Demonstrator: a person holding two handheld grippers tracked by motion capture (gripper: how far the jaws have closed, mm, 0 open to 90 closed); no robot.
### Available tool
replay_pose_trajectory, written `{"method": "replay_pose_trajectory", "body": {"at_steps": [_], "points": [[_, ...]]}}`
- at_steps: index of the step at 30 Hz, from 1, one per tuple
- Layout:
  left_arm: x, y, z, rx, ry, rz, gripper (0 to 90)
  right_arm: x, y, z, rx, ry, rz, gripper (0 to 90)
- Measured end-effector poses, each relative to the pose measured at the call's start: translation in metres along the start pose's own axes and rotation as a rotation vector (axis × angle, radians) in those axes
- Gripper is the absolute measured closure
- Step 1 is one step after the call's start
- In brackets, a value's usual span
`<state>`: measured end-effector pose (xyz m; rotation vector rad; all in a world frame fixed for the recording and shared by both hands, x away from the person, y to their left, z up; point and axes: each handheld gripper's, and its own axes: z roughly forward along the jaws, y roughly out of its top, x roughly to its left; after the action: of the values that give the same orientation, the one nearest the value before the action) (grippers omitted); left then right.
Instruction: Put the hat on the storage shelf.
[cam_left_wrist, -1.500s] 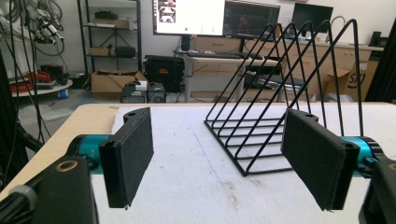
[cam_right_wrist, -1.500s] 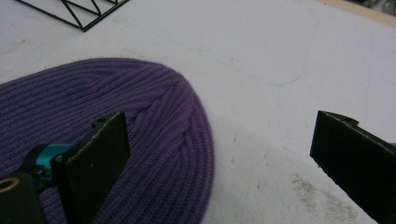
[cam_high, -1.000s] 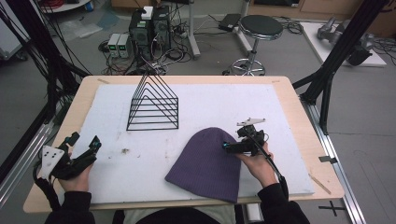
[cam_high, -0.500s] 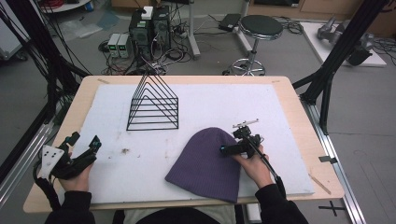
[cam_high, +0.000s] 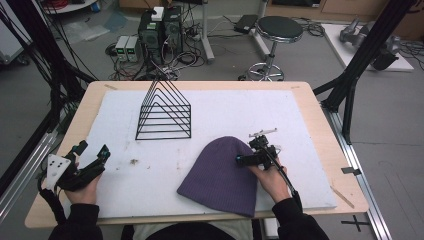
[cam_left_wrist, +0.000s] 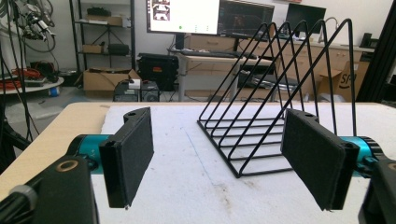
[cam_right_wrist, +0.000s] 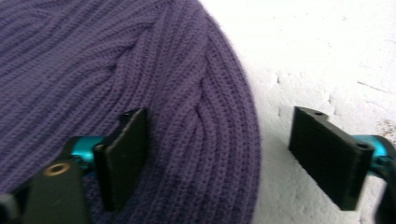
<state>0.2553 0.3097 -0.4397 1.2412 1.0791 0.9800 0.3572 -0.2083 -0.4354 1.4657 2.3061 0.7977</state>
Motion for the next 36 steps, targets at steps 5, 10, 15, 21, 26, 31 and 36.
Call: {"method": "replay_pose_trajectory", "body": {"at_steps": [5,10,15,21,26,31,36], "points": [[-0.001,0.0,0.002,0.002,-0.008,0.0,25.6,0.002,0.0,-0.001,-0.013,0.011,0.001,31.7],[-0.001,-0.001,0.003,0.01,-0.012,-0.004,25.6,0.0,-0.003,-0.001,-0.067,0.03,0.043,48.3],[0.0,-0.001,0.003,0.009,-0.009,-0.009,25.6,-0.006,-0.005,0.0,-0.104,0.12,0.096,72.2],[0.001,-0.001,0.002,0.006,-0.01,-0.015,25.6,-0.006,-0.005,-0.001,-0.125,0.14,0.062,77.2],[0.0,-0.001,0.003,0.006,-0.01,-0.017,25.7,-0.002,-0.005,-0.005,-0.176,0.112,-0.011,77.2],[0.001,-0.001,0.003,0.007,-0.012,-0.017,25.6,0.0,-0.004,-0.013,-0.271,0.069,-0.033,77.0],[0.001,-0.001,0.003,0.014,-0.004,-0.018,25.9,0.011,-0.007,-0.033,-0.501,-0.022,-0.124,76.8]]}}
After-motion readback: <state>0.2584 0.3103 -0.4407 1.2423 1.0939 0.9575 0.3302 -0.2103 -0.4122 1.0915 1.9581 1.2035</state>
